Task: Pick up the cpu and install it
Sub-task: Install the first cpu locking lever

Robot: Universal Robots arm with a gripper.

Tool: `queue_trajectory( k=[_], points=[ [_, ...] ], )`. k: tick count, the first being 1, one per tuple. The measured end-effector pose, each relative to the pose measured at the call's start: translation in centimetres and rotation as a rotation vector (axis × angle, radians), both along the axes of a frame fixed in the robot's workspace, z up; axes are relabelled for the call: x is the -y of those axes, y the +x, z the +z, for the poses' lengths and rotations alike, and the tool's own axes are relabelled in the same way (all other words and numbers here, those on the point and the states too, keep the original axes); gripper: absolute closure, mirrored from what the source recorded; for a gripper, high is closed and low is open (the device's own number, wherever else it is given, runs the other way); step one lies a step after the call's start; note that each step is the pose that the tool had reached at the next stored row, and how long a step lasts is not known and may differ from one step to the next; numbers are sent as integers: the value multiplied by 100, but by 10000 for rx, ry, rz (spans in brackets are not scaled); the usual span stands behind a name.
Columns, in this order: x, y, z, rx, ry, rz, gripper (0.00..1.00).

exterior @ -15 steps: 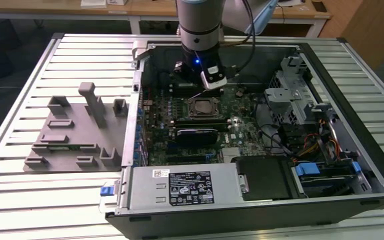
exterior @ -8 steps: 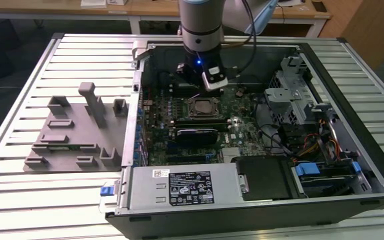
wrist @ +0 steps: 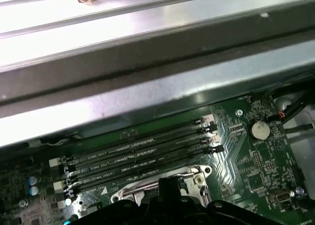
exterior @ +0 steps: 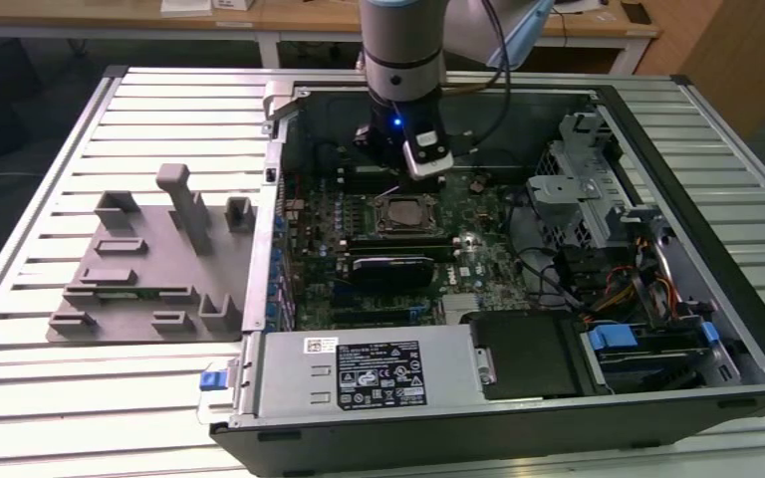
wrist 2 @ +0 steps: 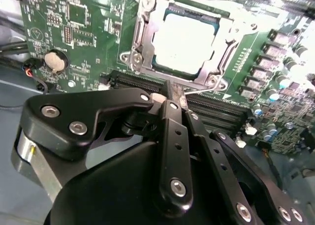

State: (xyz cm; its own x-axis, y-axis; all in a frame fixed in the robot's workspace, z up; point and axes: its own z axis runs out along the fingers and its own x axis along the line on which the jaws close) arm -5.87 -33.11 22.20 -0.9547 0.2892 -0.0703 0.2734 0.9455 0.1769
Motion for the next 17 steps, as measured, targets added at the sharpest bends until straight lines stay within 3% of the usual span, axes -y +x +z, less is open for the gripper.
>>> queue_trajectory(
  k=[4,17],
  points=[
    [-33,1,-9,1,2,1,89],
    [-46,7,-68,38,0,55,89]
  ],
)
